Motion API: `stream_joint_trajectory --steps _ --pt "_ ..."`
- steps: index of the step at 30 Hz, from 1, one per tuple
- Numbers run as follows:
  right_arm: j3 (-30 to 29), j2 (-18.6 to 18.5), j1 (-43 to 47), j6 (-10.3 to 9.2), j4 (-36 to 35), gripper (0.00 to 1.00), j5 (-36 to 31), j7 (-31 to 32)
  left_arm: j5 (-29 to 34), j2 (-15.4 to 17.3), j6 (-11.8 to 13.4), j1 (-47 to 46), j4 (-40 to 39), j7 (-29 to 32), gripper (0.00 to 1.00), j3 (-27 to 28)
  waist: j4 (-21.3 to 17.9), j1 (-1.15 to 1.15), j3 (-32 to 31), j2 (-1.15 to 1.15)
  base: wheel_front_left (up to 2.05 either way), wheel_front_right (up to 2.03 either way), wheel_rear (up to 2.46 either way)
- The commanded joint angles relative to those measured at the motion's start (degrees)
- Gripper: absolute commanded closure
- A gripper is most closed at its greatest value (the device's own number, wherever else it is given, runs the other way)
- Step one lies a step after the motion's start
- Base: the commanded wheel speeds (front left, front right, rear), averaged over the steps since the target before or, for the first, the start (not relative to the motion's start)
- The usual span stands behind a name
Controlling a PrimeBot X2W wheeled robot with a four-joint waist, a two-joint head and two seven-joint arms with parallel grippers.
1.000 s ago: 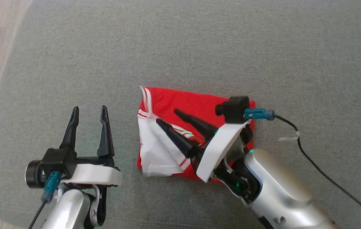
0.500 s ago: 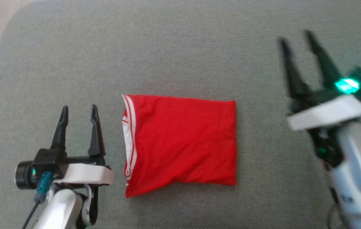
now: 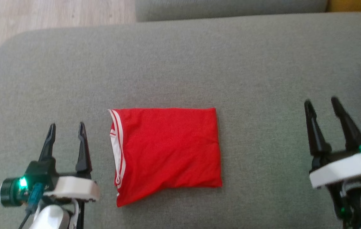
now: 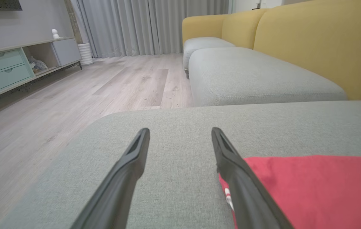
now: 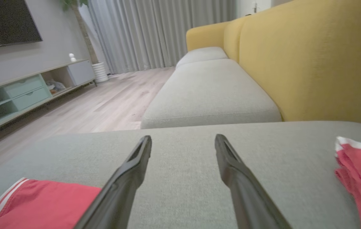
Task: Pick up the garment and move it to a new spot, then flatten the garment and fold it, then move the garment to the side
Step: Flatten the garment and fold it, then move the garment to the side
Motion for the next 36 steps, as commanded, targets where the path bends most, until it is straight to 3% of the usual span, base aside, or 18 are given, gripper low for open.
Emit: stream_joint_trajectory --steps 1,13,36 --pt "0.5 0.1 0.5 -0.04 -2.9 0.0 -0.9 1.0 0.5 2.1 0.5 -0.7 -2.0 0.4 0.0 2.3 -0.5 0.01 -1.3 0.0 0.0 0.0 0.0" --pt "-0.2 3.5 8.2 -0.04 -8.6 0.0 -3.6 5.4 0.4 4.5 2.2 4.9 -4.2 3.7 0.0 2.0 -0.9 0.01 -5.6 0.0 0.0 0.0 0.0" --pt "-0.6 4.2 8.5 -0.04 -11.1 0.0 -4.7 7.7 -0.7 5.0 3.1 5.7 -5.3 4.7 0.0 2.0 -1.1 0.01 -5.3 0.0 0.0 0.0 0.0"
